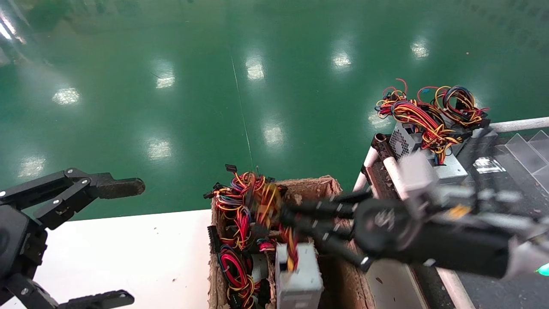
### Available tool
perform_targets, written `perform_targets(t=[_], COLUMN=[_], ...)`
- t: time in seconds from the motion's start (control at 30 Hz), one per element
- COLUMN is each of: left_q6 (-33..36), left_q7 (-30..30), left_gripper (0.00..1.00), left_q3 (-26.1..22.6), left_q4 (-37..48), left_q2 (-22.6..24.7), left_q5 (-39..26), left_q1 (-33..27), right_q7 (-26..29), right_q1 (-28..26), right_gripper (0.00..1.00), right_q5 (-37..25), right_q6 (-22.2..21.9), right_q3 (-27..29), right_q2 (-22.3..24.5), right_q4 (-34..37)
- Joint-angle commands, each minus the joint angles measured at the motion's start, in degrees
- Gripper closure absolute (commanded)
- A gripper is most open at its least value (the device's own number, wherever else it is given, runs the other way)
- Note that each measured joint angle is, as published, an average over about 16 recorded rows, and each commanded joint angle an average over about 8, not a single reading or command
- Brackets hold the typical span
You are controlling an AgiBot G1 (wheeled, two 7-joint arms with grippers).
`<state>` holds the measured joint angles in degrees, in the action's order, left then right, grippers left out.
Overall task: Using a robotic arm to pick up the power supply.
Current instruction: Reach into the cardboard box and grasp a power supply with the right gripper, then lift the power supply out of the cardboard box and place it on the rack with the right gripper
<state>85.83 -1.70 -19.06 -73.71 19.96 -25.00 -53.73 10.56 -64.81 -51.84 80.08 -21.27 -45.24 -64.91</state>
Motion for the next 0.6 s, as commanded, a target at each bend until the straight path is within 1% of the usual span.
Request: perform_targets(t=[0.03,0.17,0.3,0.47,0.6], left_q6=[0.00,0.00,-0.01,-0.01,-0.01], left_q7=[0.00,0.01,0.02,0.02,0.03], left_gripper=[0.00,0.00,0.00,0.00,0.00], left_q3=[-0.01,-0.02,-0.03,-0.05,-0.06], left_q4=[0.00,0.00,0.00,0.00,0.00], left_q2=[0.00,-0.01,-0.01,-0.02,-0.02], left_q5=[0.00,0.01,0.02,0.03,0.03], left_q1=[0.00,-0.01,-0.01,-0.02,-0.02], right_q7=[0.34,0.74,0.53,-0.42,-1.47], right_q1=[-0.67,-3.15,-6.36,-11.73,-17.23], right_gripper=[1.00,1.00,1.00,1.00,1.00], right_q5=[2.31,5.30,6.93,6.84,5.66], right_q6=[0.81,2.14,3.05,3.48,3.66], right_q3=[1.30,3.41,5.12,6.47,6.99], right_q2=[0.76,2.21,3.58,5.10,6.17], right_q4=[0.48,2.69,5.99,11.76,17.46])
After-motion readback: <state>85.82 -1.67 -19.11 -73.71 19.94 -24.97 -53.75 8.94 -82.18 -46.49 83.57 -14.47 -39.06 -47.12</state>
